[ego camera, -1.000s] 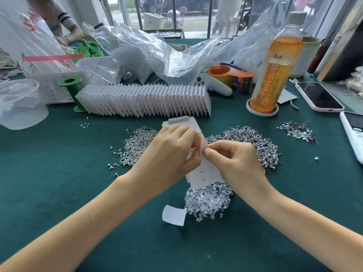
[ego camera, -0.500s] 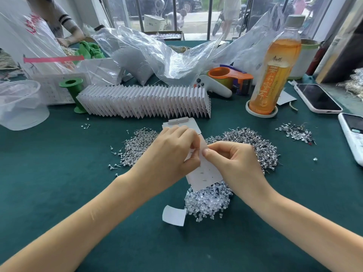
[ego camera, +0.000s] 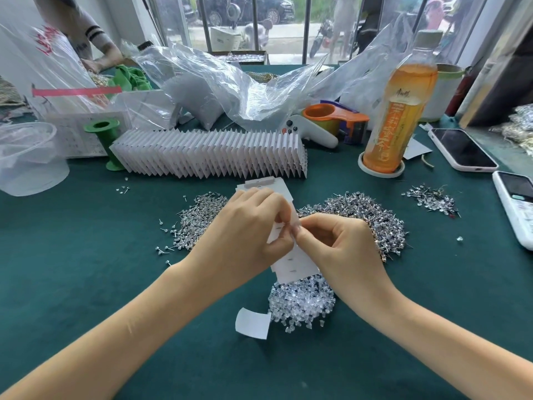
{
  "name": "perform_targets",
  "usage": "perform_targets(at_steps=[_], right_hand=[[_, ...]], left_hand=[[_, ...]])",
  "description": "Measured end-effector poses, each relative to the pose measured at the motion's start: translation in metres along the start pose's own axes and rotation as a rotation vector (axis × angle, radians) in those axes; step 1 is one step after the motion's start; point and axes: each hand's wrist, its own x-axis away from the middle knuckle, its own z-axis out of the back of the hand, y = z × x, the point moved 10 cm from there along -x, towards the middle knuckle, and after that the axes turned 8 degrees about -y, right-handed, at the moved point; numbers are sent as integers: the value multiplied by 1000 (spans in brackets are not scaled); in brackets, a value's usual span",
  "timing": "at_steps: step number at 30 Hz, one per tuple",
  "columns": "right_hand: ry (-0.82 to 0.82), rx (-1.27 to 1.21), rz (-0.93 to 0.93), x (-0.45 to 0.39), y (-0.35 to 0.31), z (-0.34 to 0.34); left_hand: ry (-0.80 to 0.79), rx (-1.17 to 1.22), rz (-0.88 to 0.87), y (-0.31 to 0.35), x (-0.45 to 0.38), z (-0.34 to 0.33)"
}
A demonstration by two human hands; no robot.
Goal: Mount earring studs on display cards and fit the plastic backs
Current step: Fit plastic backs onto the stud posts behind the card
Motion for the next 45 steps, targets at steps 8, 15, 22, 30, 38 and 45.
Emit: perform_targets(at_steps=[8,15,22,30,38,45], right_hand=[[1,9,-3,0,0,-2],[-18,-17,-15,-2,1,-3],[-28,-33,-6,-2,0,-4],[-19,-42,2,-4,-2,-2],[-13,-39,23,-7,-7,1],[5,-33,38,-9,-10,3]], left_hand=[[18,-31,0,3,0,0],[6,-18,11,1,0,-1],[-18,20,25,-2,0,-2],[-52,24,60,-2,-1,1],[-46,-20,81,-4,-2,5],[-17,-64,45,1,-2,10]])
